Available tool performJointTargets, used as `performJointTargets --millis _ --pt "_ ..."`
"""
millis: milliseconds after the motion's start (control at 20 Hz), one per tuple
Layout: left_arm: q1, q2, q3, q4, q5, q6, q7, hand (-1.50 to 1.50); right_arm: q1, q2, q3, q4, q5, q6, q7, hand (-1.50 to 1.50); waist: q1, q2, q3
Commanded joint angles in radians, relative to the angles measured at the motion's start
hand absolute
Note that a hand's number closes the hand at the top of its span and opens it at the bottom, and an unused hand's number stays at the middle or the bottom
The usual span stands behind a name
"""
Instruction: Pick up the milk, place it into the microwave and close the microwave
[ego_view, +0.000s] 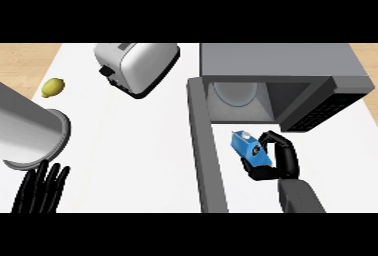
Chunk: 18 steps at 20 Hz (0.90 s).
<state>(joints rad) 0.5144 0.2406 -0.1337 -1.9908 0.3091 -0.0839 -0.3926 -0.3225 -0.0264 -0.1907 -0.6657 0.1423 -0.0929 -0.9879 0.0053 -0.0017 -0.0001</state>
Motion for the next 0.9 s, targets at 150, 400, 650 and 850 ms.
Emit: performJointTargets --millis 150,400,650,850 --pt "-0.009 0.010 0.064 -0.003 0.051 -0.039 0.049 -1.50 -0.014 0.026 0.149 -0.149 -0.061 -0.175 0.134 1.50 0.001 0.000 0.000" --pt "0.000 -0.009 0.081 0.013 0.038 -0.061 0.033 -1.50 -0.018 0.026 0.205 -0.277 -0.047 -0.261 0.286 1.50 -0.001 0.000 0.000" --pt "-0.049 -0.016 0.112 0.078 0.047 -0.096 0.021 -1.50 -0.096 -0.011 0.167 -0.245 -0.012 -0.271 0.380 1.50 -0.001 0.001 0.000" --pt "-0.071 -0.060 0.075 0.111 -0.015 -0.085 -0.001 -1.50 -0.249 -0.019 0.123 -0.055 -0.002 -0.305 0.368 1.50 0.006 0.003 0.000"
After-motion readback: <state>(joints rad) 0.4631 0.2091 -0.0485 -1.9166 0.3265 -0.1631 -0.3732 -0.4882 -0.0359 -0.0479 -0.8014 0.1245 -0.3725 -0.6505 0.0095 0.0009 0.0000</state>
